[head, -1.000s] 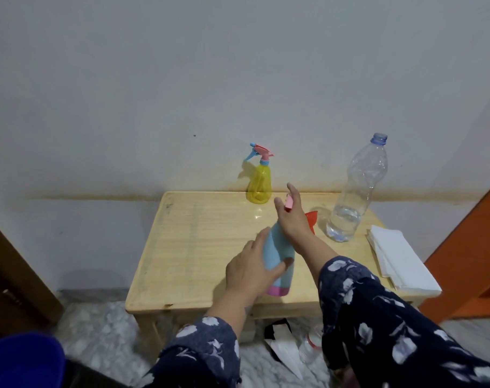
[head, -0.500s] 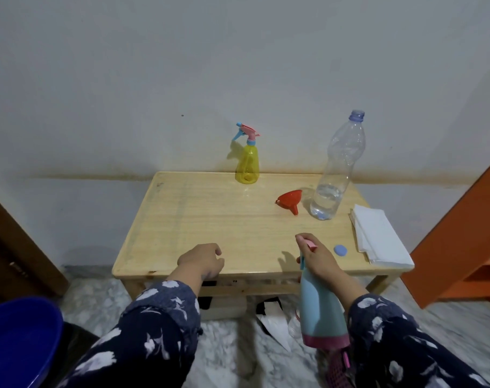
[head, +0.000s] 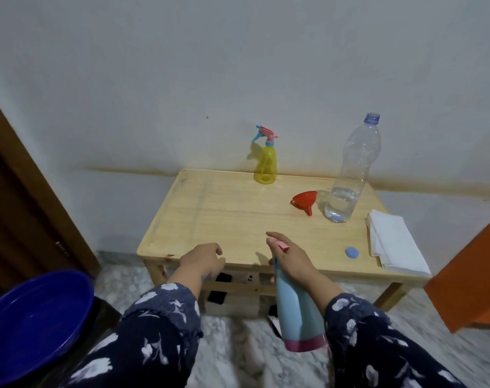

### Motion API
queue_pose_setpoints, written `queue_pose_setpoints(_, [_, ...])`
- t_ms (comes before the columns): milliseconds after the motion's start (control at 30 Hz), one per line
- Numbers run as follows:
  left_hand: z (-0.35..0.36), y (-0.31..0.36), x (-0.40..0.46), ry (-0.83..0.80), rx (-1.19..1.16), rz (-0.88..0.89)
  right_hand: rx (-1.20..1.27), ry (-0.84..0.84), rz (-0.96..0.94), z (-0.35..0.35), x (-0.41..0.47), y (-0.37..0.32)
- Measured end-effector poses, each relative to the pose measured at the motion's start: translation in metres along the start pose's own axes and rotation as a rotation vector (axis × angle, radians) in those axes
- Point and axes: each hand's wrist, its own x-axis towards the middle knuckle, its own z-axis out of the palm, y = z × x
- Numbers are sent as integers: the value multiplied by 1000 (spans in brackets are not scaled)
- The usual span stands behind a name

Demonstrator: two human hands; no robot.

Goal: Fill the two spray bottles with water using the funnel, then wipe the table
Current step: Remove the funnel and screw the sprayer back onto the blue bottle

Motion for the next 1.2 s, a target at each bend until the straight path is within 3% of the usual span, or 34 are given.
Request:
queue_pose_setpoints(133, [-4,-4,-6,24,-25,-11,201,-39,-1,14,3,-17])
queue_pose_setpoints(333, [-8,-1,-9,62,1,-29,123,27,-41,14,16,-26])
queue_pose_setpoints(500, [-8,14,-9,74,-61,-2,204,51,-94,4,25,-43])
queue_pose_setpoints(700, [-14,48,-15,-29,-535,218,332,94,-215,-16,46,-82])
queue_pose_setpoints(800, [-14,64,-14,-66,-645,292,398,117,-265,-22,60,-100])
queue_pose_setpoints(967, [-19,71,11,149,-660,258,273,119,-307,-28,82,-117])
queue_pose_setpoints(1100, [-31,71,42,337,-546,142,55,3,-35,-21,100,-110])
queue_pose_setpoints(1200, [-37,69,74,386,-523,98,29,2,22,-9,123,-103])
